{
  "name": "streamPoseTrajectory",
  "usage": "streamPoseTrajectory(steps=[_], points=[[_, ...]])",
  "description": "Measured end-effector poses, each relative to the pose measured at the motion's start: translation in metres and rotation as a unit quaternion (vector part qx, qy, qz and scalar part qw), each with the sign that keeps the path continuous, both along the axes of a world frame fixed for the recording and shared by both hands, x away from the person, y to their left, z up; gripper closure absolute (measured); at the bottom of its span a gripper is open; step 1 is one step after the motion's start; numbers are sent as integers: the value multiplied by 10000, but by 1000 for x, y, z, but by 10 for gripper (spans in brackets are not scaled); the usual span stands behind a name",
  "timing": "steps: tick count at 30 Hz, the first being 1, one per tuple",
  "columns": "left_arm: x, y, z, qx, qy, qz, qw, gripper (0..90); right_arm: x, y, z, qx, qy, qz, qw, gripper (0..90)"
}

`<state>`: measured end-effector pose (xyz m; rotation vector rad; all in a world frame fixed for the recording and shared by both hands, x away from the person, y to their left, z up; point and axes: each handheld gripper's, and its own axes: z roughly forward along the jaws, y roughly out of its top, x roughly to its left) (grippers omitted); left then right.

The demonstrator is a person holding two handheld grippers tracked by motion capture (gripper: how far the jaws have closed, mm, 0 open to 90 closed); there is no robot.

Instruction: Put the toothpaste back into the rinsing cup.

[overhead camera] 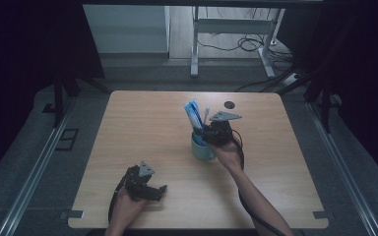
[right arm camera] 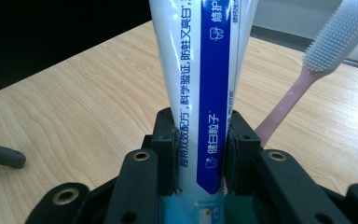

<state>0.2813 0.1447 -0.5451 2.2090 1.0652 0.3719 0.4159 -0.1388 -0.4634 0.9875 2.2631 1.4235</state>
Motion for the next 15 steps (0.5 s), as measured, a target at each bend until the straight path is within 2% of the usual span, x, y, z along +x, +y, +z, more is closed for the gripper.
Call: streamPoseTrajectory(steps=[5,8,10,15], points=[[0,0,0,-2,-1,1,10000,0,0,-1,-3,-31,66,27,10000,687],[0,0,0,2,1,1,10000,0,-1,-1,-9,-166,123,11,9998,678],[0,0,0,3,1,0,10000,0,-1,-3,-10,-35,139,1,9999,679],[0,0,0,0,1,0,10000,0,0,-4,-10,-42,175,3,9998,674]])
